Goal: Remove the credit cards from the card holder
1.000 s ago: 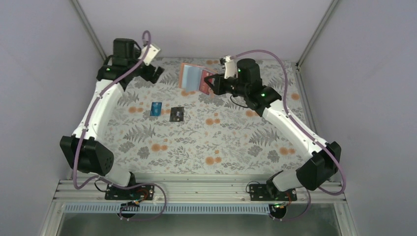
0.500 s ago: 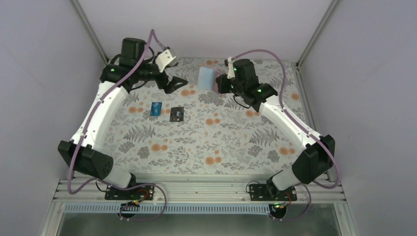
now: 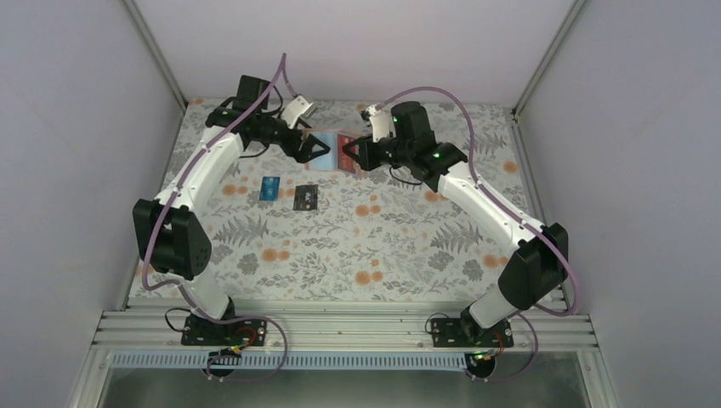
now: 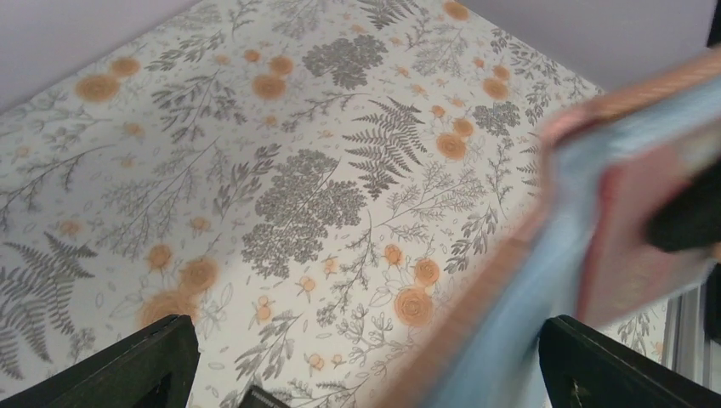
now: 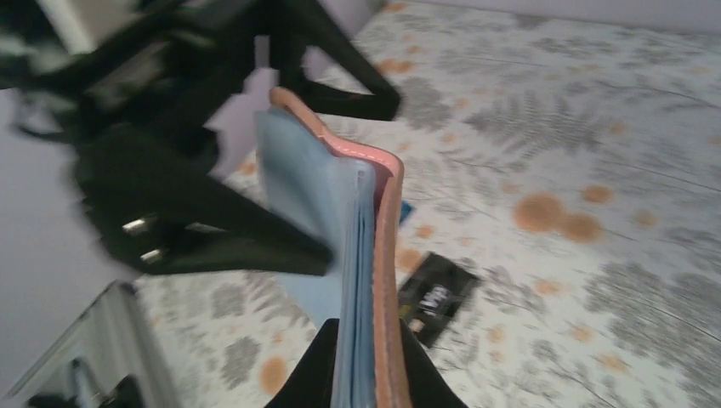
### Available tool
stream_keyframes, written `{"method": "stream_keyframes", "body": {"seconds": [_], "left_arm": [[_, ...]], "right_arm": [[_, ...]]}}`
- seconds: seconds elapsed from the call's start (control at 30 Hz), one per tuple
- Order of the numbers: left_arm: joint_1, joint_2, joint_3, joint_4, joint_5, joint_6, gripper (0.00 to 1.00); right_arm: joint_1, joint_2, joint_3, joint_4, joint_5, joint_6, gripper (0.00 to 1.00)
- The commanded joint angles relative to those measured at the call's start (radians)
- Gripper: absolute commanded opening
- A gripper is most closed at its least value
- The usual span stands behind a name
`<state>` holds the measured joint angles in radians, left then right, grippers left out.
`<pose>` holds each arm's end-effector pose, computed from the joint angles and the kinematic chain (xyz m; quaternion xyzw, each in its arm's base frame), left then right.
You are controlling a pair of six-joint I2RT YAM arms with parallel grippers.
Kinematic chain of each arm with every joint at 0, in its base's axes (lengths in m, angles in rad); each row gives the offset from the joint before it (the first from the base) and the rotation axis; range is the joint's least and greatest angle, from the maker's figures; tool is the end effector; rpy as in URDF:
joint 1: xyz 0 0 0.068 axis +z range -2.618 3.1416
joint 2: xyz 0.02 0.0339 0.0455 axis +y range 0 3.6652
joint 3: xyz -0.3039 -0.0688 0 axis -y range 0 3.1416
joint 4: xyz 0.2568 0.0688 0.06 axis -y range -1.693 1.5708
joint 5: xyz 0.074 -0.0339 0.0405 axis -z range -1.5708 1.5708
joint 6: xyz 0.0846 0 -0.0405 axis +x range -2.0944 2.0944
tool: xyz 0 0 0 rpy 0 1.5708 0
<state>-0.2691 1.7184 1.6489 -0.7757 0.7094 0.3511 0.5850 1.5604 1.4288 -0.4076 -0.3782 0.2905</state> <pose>0.3871 -0.1639 0.3527 0.3849 0.7973 -0.3108 0.3458 0.3248 0.2526 0.3648 -0.2171 0.8315 0.3535 0.3694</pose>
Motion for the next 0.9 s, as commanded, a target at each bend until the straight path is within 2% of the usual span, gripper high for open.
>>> {"method": "stream_keyframes", "body": {"seconds": [0.0,0.13,0.23,0.33,0.5,0.63,0.77,0.87], "left_arm": [[0.049,-0.056,-0.037,-0.014,0.123,0.085,1.0],[0.063,-0.13,-0.063,-0.1,0.197,0.218,1.0],[0.083,-0.21,-0.126,-0.067,0.175,0.222,1.0],[0.1,-0.26,-0.147,-0.053,0.091,0.207,1.0],[0.125,-0.319,-0.195,0.024,0.051,0.113,1.0],[0.128,-0.366,-0.221,0.085,0.017,0.039,1.0],[0.132,-0.388,-0.199,0.136,-0.139,-0.063,1.0],[0.146,-0.411,-0.17,0.18,-0.304,-0.211,1.0]], "right_arm": [[0.002,-0.013,0.01,0.105,-0.304,-0.102,0.04],[-0.007,-0.003,0.026,0.098,-0.34,-0.129,0.04],[-0.032,0.024,0.054,0.069,-0.278,-0.085,0.04],[-0.065,0.062,0.091,0.002,-0.148,-0.011,0.04],[-0.089,0.12,0.13,-0.087,0.079,0.084,0.04],[-0.09,0.129,0.128,-0.077,0.099,0.121,0.04],[-0.09,0.123,0.142,-0.087,0.13,0.132,0.04],[-0.09,0.113,0.155,-0.103,0.165,0.125,0.04]]}}
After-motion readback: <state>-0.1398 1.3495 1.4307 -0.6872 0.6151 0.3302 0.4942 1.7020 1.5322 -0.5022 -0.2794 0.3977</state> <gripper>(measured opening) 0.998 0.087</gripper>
